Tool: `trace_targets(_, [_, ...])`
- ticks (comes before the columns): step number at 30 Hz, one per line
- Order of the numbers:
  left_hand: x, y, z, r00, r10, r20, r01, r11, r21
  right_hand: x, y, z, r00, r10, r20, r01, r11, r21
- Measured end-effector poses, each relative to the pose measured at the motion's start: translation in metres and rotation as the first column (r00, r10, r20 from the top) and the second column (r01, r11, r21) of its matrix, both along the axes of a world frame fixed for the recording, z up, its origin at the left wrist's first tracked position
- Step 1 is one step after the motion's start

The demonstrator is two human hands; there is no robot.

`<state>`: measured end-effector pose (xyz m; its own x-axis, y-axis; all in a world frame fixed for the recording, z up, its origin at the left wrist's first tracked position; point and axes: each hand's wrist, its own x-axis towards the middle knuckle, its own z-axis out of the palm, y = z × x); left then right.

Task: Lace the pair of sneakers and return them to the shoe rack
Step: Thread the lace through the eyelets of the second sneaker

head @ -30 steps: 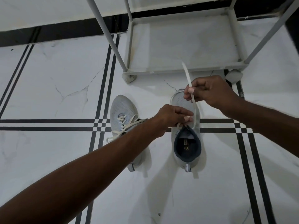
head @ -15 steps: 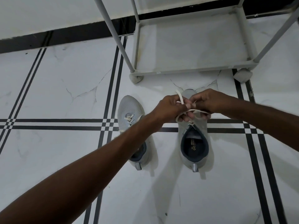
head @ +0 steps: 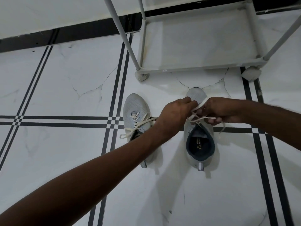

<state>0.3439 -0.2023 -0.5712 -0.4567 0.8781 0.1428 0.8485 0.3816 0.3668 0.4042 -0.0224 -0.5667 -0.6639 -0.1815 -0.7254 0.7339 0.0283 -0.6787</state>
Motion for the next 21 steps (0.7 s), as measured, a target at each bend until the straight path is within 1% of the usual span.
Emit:
trace_targets(2, [0.002, 0.003, 0.001, 1.0, 0.02, -0.006, -0.02, 0.999, 0.045, 0.0, -0.002, -0.001, 1.0, -0.016, 0.024, 0.018, 0.996, -0.082])
trace_targets(5, [0.002, 0.005, 0.002, 0.994, 0.092, 0.055, -0.097, 0.991, 0.096, 0.001, -0.002, -0.005, 0.991, -0.084, 0.105, 0.101, 0.981, -0.166])
trace_targets(7, [0.002, 0.004, -0.001, 0.976, 0.159, 0.148, -0.174, 0.98, 0.094, 0.004, -0.002, -0.008, 0.979, -0.14, 0.149, 0.169, 0.963, -0.208])
trace_targets(10, [0.0, 0.004, -0.002, 0.897, 0.263, 0.356, -0.311, 0.947, 0.084, 0.005, 0.002, -0.01, 0.963, -0.215, 0.164, 0.249, 0.942, -0.226])
trace_targets(11, [-0.001, 0.004, -0.002, 0.861, 0.3, 0.412, -0.363, 0.928, 0.083, 0.004, 0.005, -0.008, 0.965, -0.21, 0.156, 0.239, 0.949, -0.205])
trace_targets(12, [-0.001, 0.003, -0.001, 0.817, 0.337, 0.468, -0.415, 0.907, 0.071, 0.004, 0.009, -0.006, 0.974, -0.183, 0.132, 0.202, 0.969, -0.144])
trace_targets(14, [-0.002, -0.002, -0.004, 0.721, 0.395, 0.569, -0.495, 0.868, 0.025, 0.004, 0.026, -0.003, 0.994, -0.09, 0.054, 0.085, 0.992, 0.096])
trace_targets(16, [-0.004, -0.011, -0.008, 0.66, 0.439, 0.61, -0.533, 0.846, -0.031, 0.004, 0.048, -0.002, 1.0, 0.015, 0.008, -0.017, 0.953, 0.303])
trace_targets(17, [-0.007, -0.017, -0.014, 0.647, 0.471, 0.599, -0.541, 0.838, -0.075, 0.005, 0.057, -0.001, 0.997, 0.079, 0.011, -0.077, 0.92, 0.383])
trace_targets(18, [-0.011, -0.022, -0.02, 0.633, 0.509, 0.583, -0.543, 0.829, -0.134, 0.007, 0.063, -0.001, 0.984, 0.175, 0.033, -0.169, 0.856, 0.488])
trace_targets(19, [-0.014, -0.025, -0.026, 0.604, 0.557, 0.57, -0.543, 0.811, -0.217, 0.01, 0.067, -0.002, 0.949, 0.305, 0.079, -0.286, 0.726, 0.626])
trace_targets(20, [-0.017, -0.028, -0.031, 0.564, 0.604, 0.562, -0.53, 0.788, -0.315, 0.013, 0.068, -0.004, 0.893, 0.424, 0.153, -0.383, 0.534, 0.754])
trace_targets(21, [-0.019, -0.03, -0.034, 0.523, 0.643, 0.559, -0.514, 0.761, -0.395, 0.018, 0.064, -0.009, 0.83, 0.509, 0.229, -0.432, 0.326, 0.841])
